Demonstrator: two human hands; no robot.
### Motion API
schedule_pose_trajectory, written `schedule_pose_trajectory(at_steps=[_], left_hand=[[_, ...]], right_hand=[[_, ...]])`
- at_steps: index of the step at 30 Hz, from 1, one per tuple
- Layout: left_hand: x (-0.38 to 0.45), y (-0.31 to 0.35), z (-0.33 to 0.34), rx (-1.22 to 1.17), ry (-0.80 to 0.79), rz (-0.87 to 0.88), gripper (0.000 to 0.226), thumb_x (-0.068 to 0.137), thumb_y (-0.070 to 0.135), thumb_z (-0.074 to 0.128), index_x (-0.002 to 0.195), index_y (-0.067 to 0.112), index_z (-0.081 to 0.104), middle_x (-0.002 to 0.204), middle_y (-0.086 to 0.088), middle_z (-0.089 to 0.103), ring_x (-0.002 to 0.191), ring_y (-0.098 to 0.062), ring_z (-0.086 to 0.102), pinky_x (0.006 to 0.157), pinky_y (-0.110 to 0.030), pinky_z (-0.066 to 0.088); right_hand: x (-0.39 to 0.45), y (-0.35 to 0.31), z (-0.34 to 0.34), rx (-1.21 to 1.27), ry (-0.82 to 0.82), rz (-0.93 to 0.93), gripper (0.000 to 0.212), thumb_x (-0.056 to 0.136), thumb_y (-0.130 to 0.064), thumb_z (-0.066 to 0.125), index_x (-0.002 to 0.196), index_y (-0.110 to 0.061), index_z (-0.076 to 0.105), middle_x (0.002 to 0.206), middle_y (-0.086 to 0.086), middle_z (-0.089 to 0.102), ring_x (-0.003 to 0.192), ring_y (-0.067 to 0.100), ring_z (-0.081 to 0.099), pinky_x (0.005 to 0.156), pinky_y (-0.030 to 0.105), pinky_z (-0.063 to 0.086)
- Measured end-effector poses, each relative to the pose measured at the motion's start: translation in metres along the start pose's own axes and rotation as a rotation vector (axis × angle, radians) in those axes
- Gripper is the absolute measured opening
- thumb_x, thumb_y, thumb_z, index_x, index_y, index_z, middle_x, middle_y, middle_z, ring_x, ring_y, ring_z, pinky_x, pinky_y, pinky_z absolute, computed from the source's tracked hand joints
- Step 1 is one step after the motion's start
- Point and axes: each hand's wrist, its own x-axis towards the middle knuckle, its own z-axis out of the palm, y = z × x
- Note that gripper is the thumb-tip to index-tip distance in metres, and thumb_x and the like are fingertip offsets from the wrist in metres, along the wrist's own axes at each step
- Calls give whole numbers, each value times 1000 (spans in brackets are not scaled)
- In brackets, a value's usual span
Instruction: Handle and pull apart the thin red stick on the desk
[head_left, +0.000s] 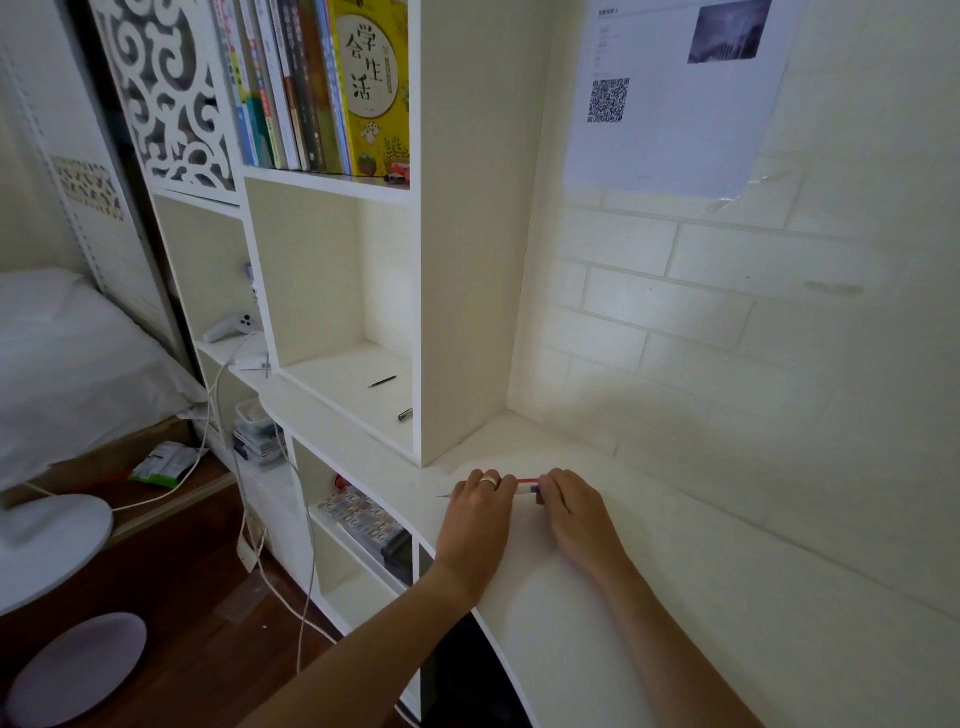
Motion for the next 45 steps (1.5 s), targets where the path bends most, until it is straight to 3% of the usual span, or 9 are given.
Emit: schedule_pose_trajectory(at_steps=[6,11,14,19,24,30,35,41,45], left_hand=[[0,1,-1,1,-7,16,11,92,10,59,101,15,63,97,-5,67,88,-21,58,82,-35,51],[0,1,-1,11,-15,14,13,90,8,61,99,16,64,94,-4,67,85,-20,58,80,-34,52],[-1,1,0,7,-17,8,12,89,8,63,98,16,64,92,-3,67,84,-19,59,79,-34,53],[0,1,-2,13,-14,15,14,88,4,61,97,14,64,90,-5,67,82,-21,59,76,-34,53],[0,2,-3,10,-13,9,16,90,4,56,99,14,64,94,-6,67,86,-22,59,79,-35,52],[0,2,-4,3,-13,8,17,90,2,54,99,13,63,92,-7,66,85,-23,59,78,-36,51],[0,1,-4,-17,-1,-21,20,91,4,51,103,14,62,98,-7,66,91,-23,57,83,-36,50],[-2,3,-6,-37,-1,-16,24,95,7,46,113,12,62,108,-9,65,100,-25,55,92,-36,46],[-1,4,-6,-30,9,-35,25,93,3,46,109,13,63,102,-7,65,96,-23,55,89,-34,46]], right_hand=[[-1,-1,-2,32,1,17,17,98,-19,47,83,-19,54,81,-4,60,78,11,57,67,26,44],[-1,0,-1,-27,-10,-15,29,101,-20,44,74,-17,51,74,0,55,71,15,54,65,32,42],[-1,0,-3,30,-3,6,15,96,-15,49,82,-19,54,80,-2,59,75,13,56,66,23,43],[-2,-1,-1,-6,-2,-14,29,102,-21,44,74,-16,51,75,2,55,71,15,53,65,30,40],[-2,-1,-4,78,-9,12,12,97,-18,51,86,-21,53,80,-6,58,73,6,54,64,19,42],[-1,2,0,-38,6,-50,30,101,-20,45,72,-20,51,73,-1,55,70,13,54,64,28,40],[-2,4,-6,22,113,-87,14,94,-10,56,87,-22,59,86,-7,61,83,5,58,73,16,44],[-6,3,-10,28,345,-48,21,88,-3,61,91,-23,64,82,-12,68,77,4,64,69,15,50],[-1,6,-10,22,379,-13,22,84,-1,63,90,-22,68,81,-9,67,75,3,62,68,10,46]])
